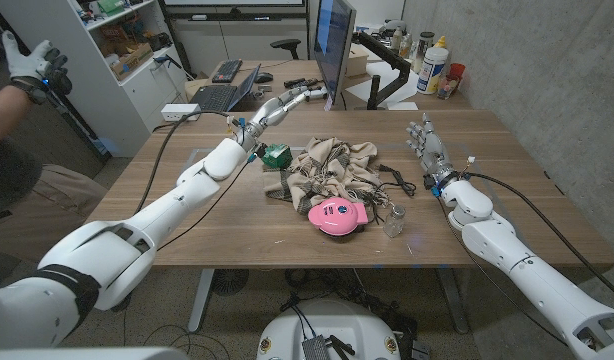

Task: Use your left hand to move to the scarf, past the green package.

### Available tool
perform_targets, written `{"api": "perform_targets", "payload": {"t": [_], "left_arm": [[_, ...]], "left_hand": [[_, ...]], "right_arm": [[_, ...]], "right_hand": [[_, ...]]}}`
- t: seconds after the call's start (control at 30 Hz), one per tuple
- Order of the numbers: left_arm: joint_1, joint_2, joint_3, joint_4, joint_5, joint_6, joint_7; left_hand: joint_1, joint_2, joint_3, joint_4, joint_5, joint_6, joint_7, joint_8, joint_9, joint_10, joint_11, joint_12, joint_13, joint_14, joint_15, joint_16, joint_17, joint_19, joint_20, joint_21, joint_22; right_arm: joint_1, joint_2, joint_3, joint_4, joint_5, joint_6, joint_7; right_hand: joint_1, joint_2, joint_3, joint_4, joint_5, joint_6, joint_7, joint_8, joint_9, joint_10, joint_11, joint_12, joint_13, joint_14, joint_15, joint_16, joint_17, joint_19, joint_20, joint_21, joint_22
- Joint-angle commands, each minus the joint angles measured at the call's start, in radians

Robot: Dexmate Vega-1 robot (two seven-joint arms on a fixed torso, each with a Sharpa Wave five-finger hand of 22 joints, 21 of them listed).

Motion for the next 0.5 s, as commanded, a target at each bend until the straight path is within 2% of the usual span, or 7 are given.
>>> {"api": "perform_targets", "payload": {"t": [0.03,0.5], "left_arm": [[-0.026,0.003,0.031,-0.001,0.075,-0.009,0.025],[-0.057,-0.004,0.065,0.015,0.142,-0.016,0.05]], "left_hand": [[0.014,-0.001,0.002,-0.01,0.007,0.001,-0.01,0.004,0.005,0.009,-0.001,0.006,0.002,-0.005,-0.056,0.006,0.002,0.003,0.005,0.004,0.003],[0.016,-0.004,0.001,-0.013,0.008,0.005,-0.008,0.004,0.005,0.013,0.003,0.008,0.002,-0.003,-0.055,0.007,0.002,0.005,0.007,0.005,0.003]], "right_arm": [[-0.006,-0.001,0.004,-0.004,0.005,0.001,-0.002],[-0.004,0.002,0.002,0.004,0.004,0.003,-0.002]], "right_hand": [[-0.003,0.022,0.003,0.002,0.0,0.005,0.003,0.005,0.002,-0.003,0.0,0.001,0.005,-0.005,0.005,0.003,0.003,-0.003,0.007,-0.002,0.001],[-0.004,0.022,0.004,0.001,0.0,0.007,0.003,0.006,0.002,-0.003,0.0,0.001,0.005,-0.005,0.002,0.004,0.003,-0.003,0.007,-0.002,0.002]]}}
